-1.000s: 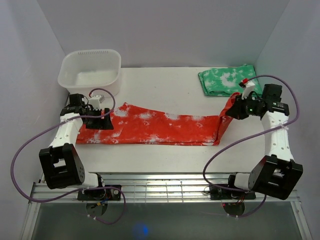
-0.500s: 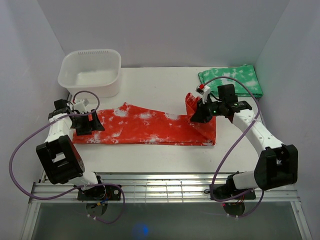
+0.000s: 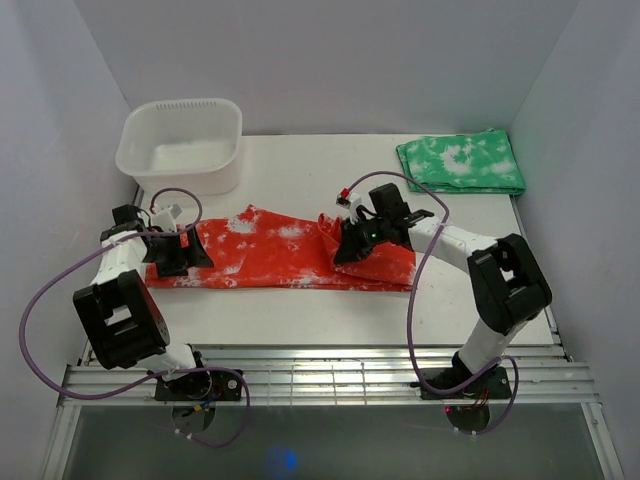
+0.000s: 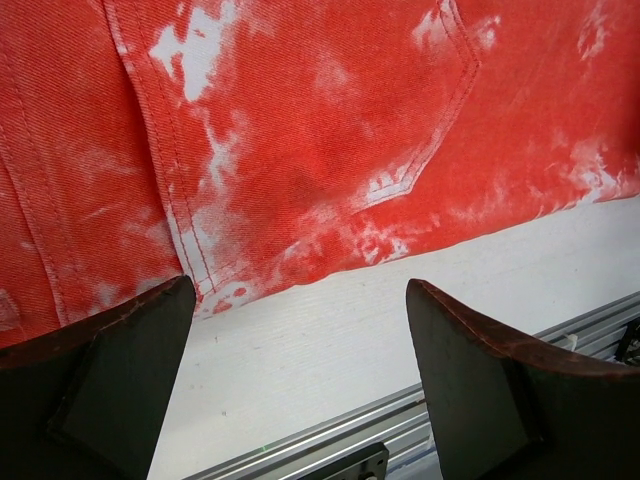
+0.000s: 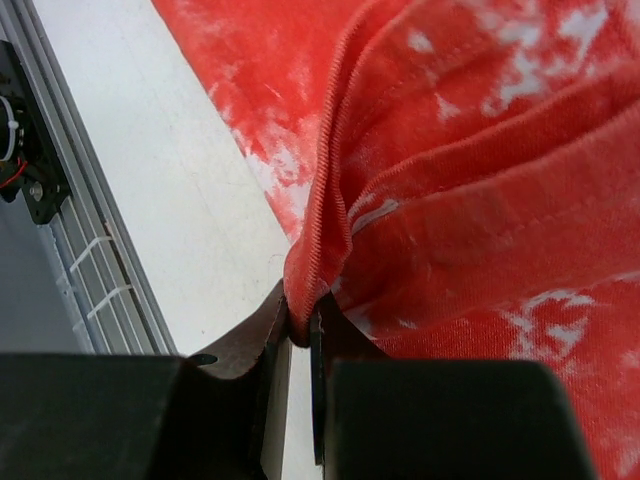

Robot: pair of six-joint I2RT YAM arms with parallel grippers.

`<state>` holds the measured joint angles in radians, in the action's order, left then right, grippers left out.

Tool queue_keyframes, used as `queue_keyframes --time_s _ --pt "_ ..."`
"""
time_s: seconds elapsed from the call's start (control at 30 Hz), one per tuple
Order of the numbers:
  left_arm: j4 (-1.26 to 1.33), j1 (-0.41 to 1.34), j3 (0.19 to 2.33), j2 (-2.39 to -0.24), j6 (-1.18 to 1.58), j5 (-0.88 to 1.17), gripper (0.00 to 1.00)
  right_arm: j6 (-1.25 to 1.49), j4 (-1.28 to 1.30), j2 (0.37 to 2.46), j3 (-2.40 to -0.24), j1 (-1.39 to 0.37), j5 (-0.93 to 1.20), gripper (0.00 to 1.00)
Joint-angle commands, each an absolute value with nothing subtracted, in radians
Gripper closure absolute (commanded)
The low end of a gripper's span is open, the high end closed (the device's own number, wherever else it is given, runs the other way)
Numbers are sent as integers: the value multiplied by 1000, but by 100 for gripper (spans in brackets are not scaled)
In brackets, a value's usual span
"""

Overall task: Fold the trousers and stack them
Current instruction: Fold the trousers

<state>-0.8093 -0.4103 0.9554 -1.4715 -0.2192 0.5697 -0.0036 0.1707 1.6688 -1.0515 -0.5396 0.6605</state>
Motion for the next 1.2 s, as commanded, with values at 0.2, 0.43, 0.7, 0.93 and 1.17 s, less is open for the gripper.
queue_keyframes --time_s 0.2,0.43,0.7,0.93,1.17 --pt "-779 -411 923 -1454 -219 607 2 117 54 1841 -1155 -580 687 92" --pt "-759 -410 905 -1476 -215 591 2 155 46 1850 -1173 -589 699 92" --pt "-756 -411 911 -1479 -215 591 2 175 38 1896 -1212 -646 719 92" --pt "-767 -411 922 -1479 -224 613 2 153 100 1979 -1293 -660 747 50" --pt "-785 -410 980 -1384 -248 810 2 29 215 1852 -1374 -641 793 31"
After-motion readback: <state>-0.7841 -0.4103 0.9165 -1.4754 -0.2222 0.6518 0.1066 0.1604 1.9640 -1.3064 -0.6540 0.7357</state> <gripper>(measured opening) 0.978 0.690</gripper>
